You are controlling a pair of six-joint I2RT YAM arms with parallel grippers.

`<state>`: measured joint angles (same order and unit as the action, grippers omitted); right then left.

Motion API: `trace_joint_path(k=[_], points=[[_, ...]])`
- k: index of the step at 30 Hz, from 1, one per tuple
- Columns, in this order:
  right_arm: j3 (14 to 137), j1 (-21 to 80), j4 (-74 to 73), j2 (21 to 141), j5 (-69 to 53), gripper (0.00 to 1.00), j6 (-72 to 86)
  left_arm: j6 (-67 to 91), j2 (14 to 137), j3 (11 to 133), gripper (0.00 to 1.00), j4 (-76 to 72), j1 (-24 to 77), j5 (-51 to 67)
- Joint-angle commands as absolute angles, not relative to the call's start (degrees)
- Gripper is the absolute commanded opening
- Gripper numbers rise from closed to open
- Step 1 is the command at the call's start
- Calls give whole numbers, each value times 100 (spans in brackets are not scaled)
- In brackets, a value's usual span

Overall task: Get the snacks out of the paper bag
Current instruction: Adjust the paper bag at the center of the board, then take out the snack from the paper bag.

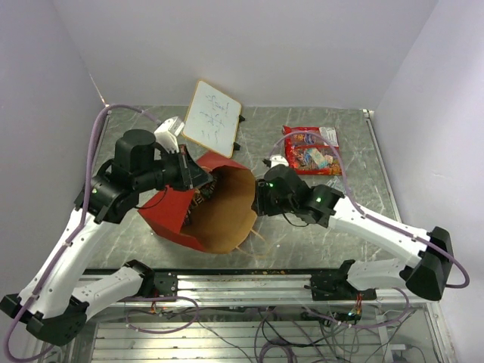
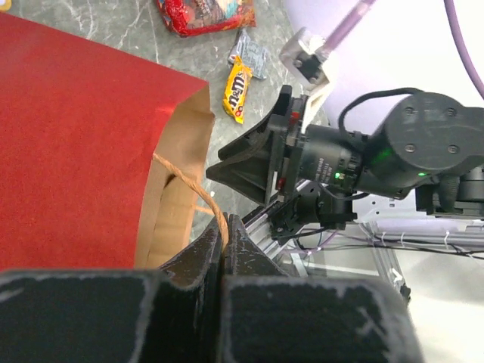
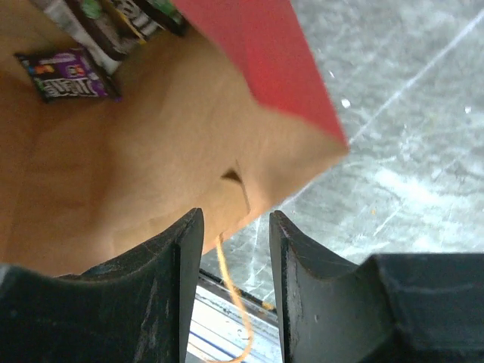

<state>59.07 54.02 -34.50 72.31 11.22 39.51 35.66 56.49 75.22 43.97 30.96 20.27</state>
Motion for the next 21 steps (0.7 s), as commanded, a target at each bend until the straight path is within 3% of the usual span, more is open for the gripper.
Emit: trace_joint_path(k=[1, 8, 14, 18, 21], points=[[5915, 5484, -2637, 6788, 819, 41, 3016, 3909, 5506, 7434, 7, 4035, 3129, 1903], [5266, 6328, 111, 7110, 1018, 43, 3768, 4213, 5605, 7386, 7, 3608, 3129, 2048], [5843, 7297, 688, 8274, 3337, 44, 3734, 4245, 5844, 7685, 7, 3547, 3128, 2198], [6350, 7489, 300, 8886, 4611, 58, 3614, 4163, 5985, 7906, 7, 3616, 3128, 2214], [6020, 7481, 1083, 9040, 4925, 62, 3505, 4042, 6070, 8123, 7, 3778, 3128, 2178]])
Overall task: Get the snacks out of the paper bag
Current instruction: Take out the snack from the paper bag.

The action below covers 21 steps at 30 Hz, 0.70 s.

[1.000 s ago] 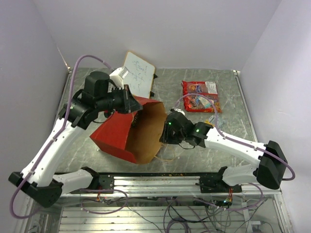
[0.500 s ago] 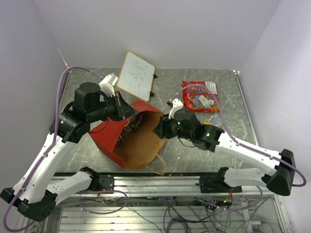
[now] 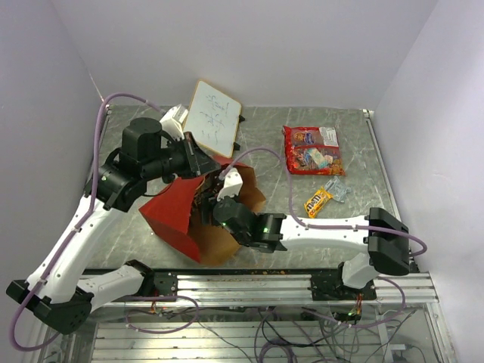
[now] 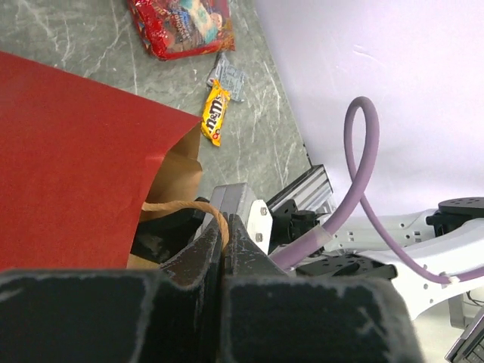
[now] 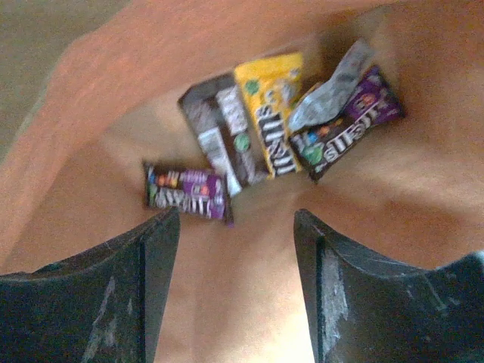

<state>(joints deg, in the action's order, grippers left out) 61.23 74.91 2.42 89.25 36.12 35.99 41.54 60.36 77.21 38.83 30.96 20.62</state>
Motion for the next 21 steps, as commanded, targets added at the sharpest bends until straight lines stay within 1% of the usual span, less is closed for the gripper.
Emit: trace_joint_path(k=[1, 3, 4, 6, 8, 11, 13, 16, 18, 21], points=[[5824, 7480, 1514, 9092, 4968, 62, 3379, 3984, 6109, 8273, 7, 3857, 3124, 2176], [5500, 7479, 2432, 9273, 5098, 64, 3121, 3800, 6206, 8505, 7, 4090, 3128, 2181], [5482, 7472, 2673, 9424, 5248, 67, 3104, 3681, 6273, 8648, 7, 4222, 3127, 2175], [5590, 7422, 2991, 9790, 5449, 71, 2990, 3332, 6394, 8897, 7, 4538, 3128, 2148], [5696, 7332, 3184, 10147, 5388, 74, 2855, 3086, 6478, 9047, 7, 4763, 3121, 2109], [5973, 7181, 3611, 10570, 5161, 75, 2602, 2911, 6522, 9069, 7, 4864, 3124, 2195], [5934, 7081, 3982, 10749, 5043, 75, 2328, 2856, 6517, 9009, 7, 4900, 3128, 2282], [5777, 6864, 4444, 10920, 4483, 75, 2044, 2781, 6493, 8928, 7, 4974, 3125, 2318], [5766, 6731, 4502, 11006, 4205, 75, 1893, 2774, 6457, 8877, 7, 4993, 3129, 2315], [5952, 6647, 4131, 11219, 4232, 75, 1728, 2868, 6412, 8786, 7, 4909, 3129, 2263]])
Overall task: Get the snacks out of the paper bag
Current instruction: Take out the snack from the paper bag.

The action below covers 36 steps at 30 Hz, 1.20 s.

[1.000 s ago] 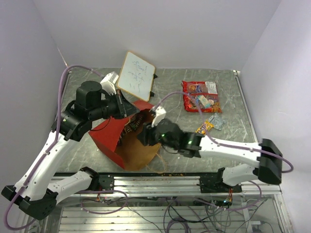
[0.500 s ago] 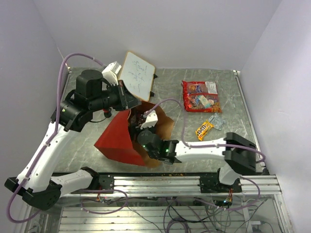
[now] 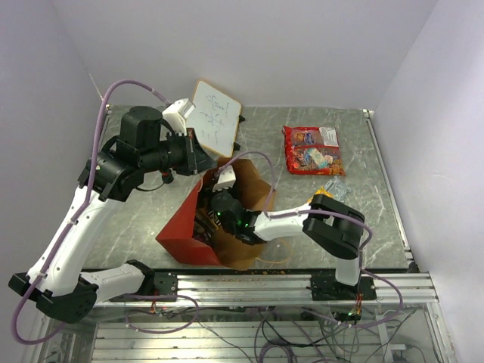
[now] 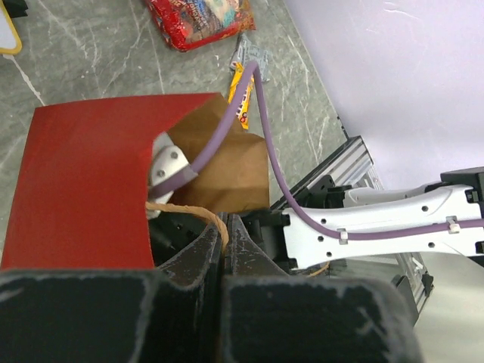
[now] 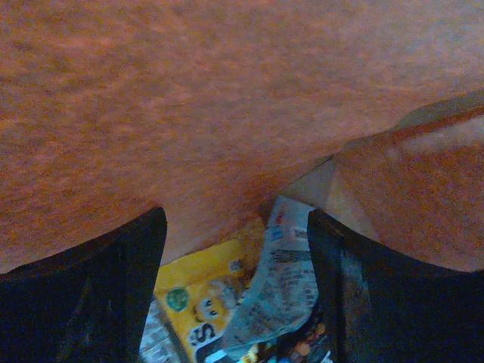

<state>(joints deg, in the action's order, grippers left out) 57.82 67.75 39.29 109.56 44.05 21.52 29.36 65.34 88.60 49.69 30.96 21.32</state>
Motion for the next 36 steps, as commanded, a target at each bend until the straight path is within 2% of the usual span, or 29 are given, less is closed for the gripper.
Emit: trace_joint_path(k=[1, 6, 11, 19, 32, 36], points=[[6054, 6634, 4007, 11292, 4300, 75, 1695, 2912, 6407, 8773, 7, 4876, 3129, 2230], [6591, 6482, 3026, 11544, 4645, 65, 1887, 3171, 6351, 8745, 7, 4782, 3128, 1853], [6486, 6260, 2938, 11465, 4204, 40, 1839, 3613, 6150, 8478, 7, 4512, 3128, 1600], [6163, 6238, 2783, 10565, 2952, 2, 1479, 3922, 5957, 8239, 7, 4283, 3129, 964], [5494, 6302, 2371, 8758, 2023, 0, 1448, 3951, 5990, 8135, 7, 3948, 3129, 603], [5641, 6300, 1692, 8195, 2103, 0, 1130, 3714, 6123, 8383, 7, 4226, 3129, 407]])
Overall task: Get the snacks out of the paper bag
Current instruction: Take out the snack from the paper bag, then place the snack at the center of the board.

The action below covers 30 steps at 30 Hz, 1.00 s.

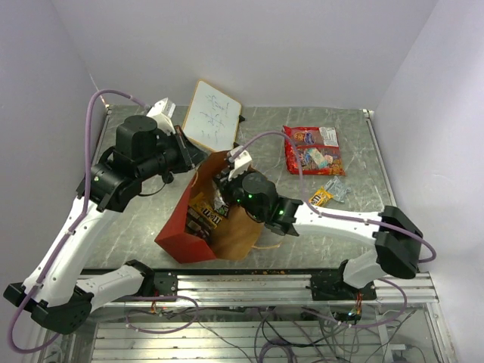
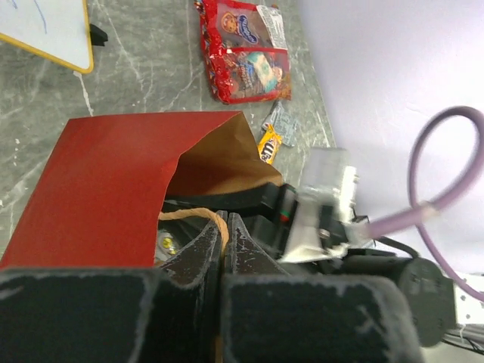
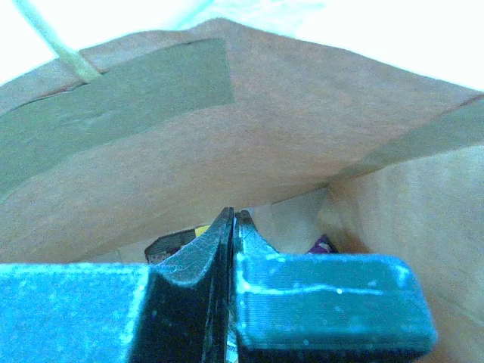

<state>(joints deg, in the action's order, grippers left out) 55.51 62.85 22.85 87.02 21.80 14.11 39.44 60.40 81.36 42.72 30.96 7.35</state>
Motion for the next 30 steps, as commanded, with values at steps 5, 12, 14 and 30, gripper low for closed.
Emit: trace_joint_path(k=[5, 12, 14, 30], points=[[6271, 6301, 627, 7588, 2527, 0, 364, 3428, 6252, 8648, 7, 4626, 3112, -110], [7089, 6247, -30, 6958, 4328, 0, -465, 2896, 6454, 9061, 7, 4983, 3014, -362], [7403, 6084, -337, 7004, 4838, 0, -469, 2811, 6525, 9264, 7, 5202, 2971, -410], [6280, 3272, -3540, 7201, 3719, 0, 2348, 1821, 6941, 10651, 7, 6058, 2749, -858]])
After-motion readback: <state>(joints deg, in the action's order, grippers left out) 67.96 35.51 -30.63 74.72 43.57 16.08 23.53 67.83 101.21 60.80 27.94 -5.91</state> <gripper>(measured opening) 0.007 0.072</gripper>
